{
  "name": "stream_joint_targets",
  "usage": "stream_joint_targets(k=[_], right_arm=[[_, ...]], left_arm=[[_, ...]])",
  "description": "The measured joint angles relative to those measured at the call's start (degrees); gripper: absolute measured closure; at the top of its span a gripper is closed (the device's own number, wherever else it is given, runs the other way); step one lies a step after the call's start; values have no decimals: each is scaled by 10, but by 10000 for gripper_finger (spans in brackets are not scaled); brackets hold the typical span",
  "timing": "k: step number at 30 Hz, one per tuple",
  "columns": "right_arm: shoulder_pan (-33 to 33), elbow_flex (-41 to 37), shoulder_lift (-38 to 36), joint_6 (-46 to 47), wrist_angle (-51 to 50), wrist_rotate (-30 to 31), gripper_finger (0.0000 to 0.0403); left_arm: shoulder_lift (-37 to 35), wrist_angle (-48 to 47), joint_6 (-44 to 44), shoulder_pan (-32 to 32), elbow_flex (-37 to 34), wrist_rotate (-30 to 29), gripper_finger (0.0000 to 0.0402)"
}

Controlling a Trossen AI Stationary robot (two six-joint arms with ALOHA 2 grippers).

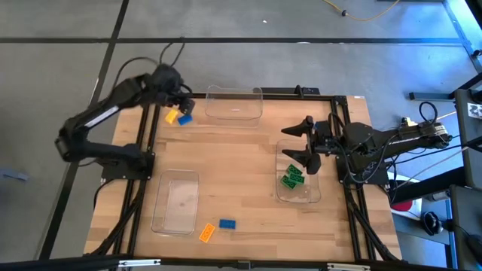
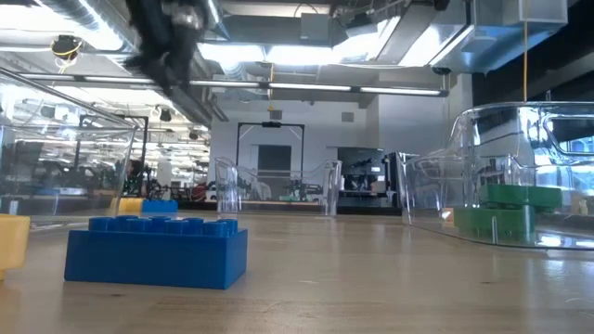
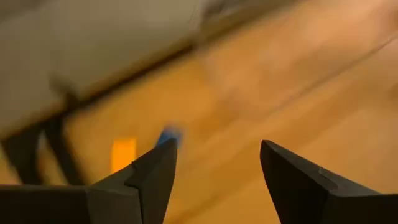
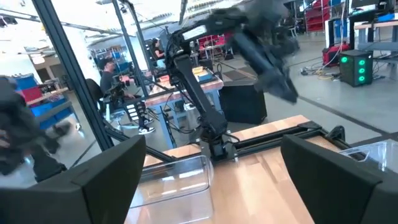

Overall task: Sort & place blocks by color
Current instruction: Put the top left blue block into the top center transparent bin

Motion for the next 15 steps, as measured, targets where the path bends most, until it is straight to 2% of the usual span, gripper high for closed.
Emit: stream_joint_targets(k=[2,5,10,15], right_arm=[[0,0,0,17,0,0,27],[0,0,0,32,0,0,27],[0,0,0,59,0,0,27],[0,0,0,75,0,1,27]], left_arm=[[42,-38,36,52,-8,38,178],[106,-65,105,92,-25,46,178],[191,-53,204,102,-43,49,178],[243,3,238,93,-59,48,178]])
